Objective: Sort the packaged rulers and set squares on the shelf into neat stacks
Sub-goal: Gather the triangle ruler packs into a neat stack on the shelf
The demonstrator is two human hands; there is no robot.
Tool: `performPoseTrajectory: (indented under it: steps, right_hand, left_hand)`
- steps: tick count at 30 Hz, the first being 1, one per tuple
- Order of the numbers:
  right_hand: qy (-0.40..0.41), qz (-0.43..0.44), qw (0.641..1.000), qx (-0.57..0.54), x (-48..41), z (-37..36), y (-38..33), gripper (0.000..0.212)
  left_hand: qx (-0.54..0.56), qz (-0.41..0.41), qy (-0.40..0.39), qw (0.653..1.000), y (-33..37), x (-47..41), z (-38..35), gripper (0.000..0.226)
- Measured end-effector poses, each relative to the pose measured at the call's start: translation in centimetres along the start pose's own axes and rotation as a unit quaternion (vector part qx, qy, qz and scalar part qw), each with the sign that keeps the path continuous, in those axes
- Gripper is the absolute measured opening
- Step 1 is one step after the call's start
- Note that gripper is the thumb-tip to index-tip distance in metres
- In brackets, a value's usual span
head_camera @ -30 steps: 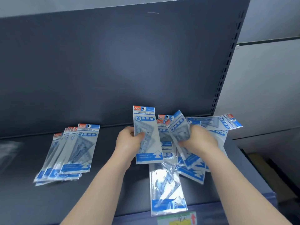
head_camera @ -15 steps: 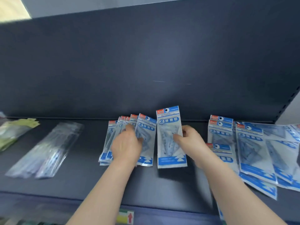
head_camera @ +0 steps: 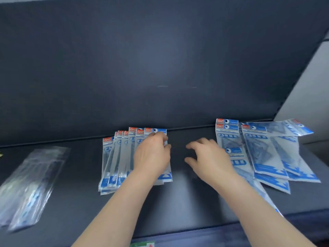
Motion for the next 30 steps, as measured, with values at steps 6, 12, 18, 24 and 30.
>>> performPoseTrajectory:
  steps: [6,12,18,24,30]
  right_hand:
    - [0.016,-0.14,0.987,0.079,5.9,4.8,10.1,0.029]
    - [0.083,-0.146,0.981,-0.1,6.2,6.8,14.0,0.036]
    - [0.128,-0.277,0.952,-0.009,5.0,10.0,20.3,0.066]
    - [0.062,-0.27,0.956,-0.099,3.2,9.7,22.3,0.091]
    - [0.087,-0.182,0.968,-0.148,2.2,11.7,21.6,0.046]
  left_hand:
    - [0.032,-0.225,-0.152,0.962,12.3,3.4,-5.3,0.039]
    - [-0.074,-0.216,-0.142,0.963,14.6,2.8,-7.9,0.042]
    - [-0.064,-0.074,-0.166,0.981,15.0,3.1,-7.7,0.074]
    - [-0.071,0.004,-0.15,0.986,14.3,2.8,-7.0,0.075]
    - [0.026,0.033,-0.111,0.993,14.4,1.7,-6.5,0.021]
Point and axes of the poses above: each hand's wrist, its own x-axis away from the middle knuckle, its own z-axis out of the back of the hand, y = z × x, the point moved 10 cm from there along -x, towards the middle knuckle, and after that the axes turned 15 degrees about -x, right-handed, at the moved point
